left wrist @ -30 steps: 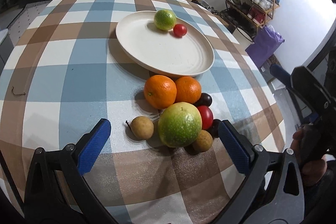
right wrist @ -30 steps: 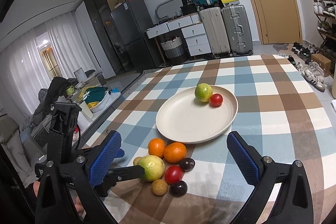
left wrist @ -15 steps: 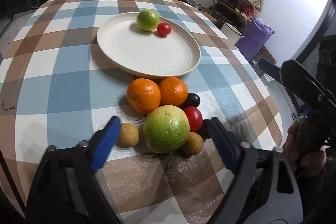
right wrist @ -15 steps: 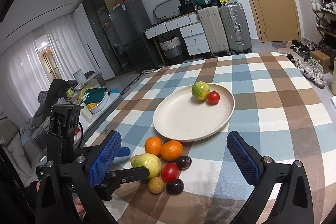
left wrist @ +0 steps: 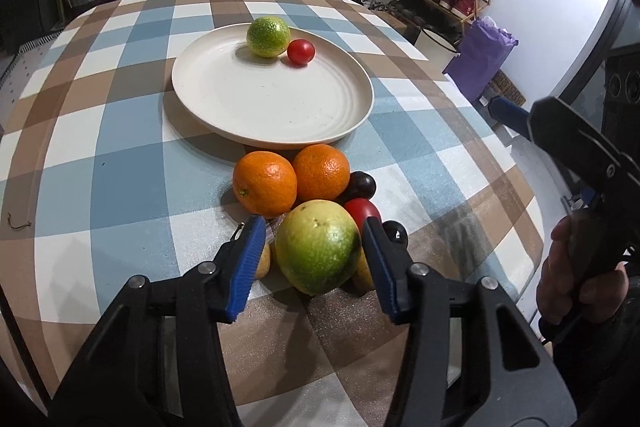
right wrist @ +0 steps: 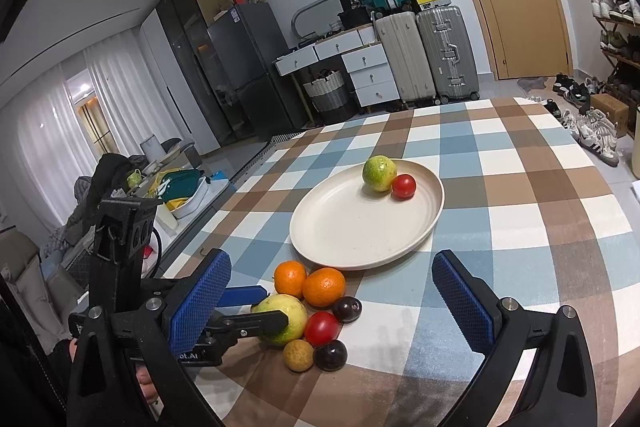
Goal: Organize fruits
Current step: 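Close the left tool around the large green pomelo in the pile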
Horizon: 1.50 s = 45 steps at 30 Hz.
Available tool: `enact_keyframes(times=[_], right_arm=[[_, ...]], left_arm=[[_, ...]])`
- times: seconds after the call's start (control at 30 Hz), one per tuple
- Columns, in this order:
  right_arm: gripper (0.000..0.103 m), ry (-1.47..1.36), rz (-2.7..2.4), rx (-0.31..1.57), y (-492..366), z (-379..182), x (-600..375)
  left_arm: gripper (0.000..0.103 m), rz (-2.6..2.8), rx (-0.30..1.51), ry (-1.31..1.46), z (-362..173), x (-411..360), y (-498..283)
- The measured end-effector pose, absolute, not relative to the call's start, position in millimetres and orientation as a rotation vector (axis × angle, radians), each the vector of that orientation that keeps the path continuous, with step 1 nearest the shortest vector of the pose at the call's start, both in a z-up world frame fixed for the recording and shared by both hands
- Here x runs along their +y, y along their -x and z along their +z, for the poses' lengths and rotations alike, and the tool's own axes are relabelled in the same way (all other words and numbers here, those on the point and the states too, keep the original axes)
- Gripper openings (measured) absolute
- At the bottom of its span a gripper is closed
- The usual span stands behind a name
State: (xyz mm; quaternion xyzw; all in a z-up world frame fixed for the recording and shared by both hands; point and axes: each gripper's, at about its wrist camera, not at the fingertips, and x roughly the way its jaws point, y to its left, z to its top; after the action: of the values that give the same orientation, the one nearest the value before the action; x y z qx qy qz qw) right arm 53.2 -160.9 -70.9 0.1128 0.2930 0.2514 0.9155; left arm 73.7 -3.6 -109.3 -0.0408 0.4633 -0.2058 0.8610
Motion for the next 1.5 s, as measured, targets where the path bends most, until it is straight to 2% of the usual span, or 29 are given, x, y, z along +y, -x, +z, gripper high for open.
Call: enact_keyframes(times=[0.23,1.17,1.5], right_arm=[[0.103,-0.234,0.517,0.602,-53,-71,-162],[0.103,-0.259,0.513,0.606,-54,-73,-169],[0.103,-0.256,0.515,0.62,-52,-78,-164]], left_arm=[[0.046,-0.436,0.979,-0.018,-111,-19,-69],[0.043,-0.451,0.98,0.112,-111,5,-74],[0.043,-0.451,0.956,0.016,-111,-9,-66]])
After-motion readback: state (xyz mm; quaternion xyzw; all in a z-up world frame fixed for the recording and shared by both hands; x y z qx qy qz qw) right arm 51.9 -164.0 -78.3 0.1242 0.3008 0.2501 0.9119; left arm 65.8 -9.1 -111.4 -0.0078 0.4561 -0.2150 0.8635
